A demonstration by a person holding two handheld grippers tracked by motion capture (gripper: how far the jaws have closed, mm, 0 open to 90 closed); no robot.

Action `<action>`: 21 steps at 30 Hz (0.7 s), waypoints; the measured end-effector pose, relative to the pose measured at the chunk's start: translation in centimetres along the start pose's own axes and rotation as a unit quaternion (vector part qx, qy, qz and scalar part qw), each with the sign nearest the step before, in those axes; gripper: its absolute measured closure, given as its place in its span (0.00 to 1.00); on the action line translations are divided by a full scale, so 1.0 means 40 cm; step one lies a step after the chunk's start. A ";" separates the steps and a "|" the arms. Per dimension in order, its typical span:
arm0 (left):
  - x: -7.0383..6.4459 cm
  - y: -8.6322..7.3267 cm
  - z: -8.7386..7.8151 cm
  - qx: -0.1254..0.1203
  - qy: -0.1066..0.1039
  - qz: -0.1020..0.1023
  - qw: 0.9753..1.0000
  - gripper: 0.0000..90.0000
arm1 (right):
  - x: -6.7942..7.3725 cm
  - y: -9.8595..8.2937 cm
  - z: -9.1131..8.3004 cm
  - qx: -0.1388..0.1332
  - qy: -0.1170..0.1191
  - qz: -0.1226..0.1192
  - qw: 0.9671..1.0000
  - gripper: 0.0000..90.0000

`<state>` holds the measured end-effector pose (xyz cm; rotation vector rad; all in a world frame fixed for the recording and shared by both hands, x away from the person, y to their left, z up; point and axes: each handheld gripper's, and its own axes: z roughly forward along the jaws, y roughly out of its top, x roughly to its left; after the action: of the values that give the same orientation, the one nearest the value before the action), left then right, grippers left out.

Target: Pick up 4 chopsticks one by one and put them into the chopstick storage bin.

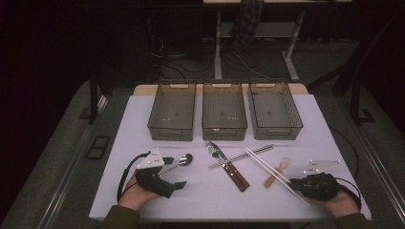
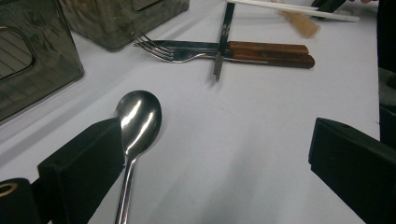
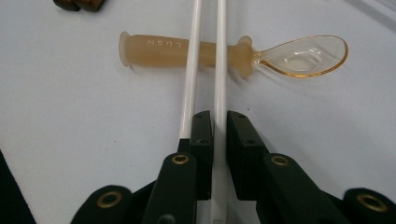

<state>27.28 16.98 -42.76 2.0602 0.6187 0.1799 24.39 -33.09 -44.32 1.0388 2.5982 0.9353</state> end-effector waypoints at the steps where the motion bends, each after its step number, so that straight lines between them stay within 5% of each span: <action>1: 0.000 0.000 0.000 0.000 0.000 0.001 1.000 0.02 | 0.000 0.000 0.000 0.000 -0.001 0.000 1.000 0.90; 21: -0.001 -0.001 0.006 0.005 -0.003 0.004 1.000 0.02 | 0.000 0.003 0.001 0.005 -0.003 0.007 1.000 0.92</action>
<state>27.29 16.81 -42.92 2.0712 0.6093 0.1746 24.48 -33.01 -44.29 1.0623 2.5954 0.9223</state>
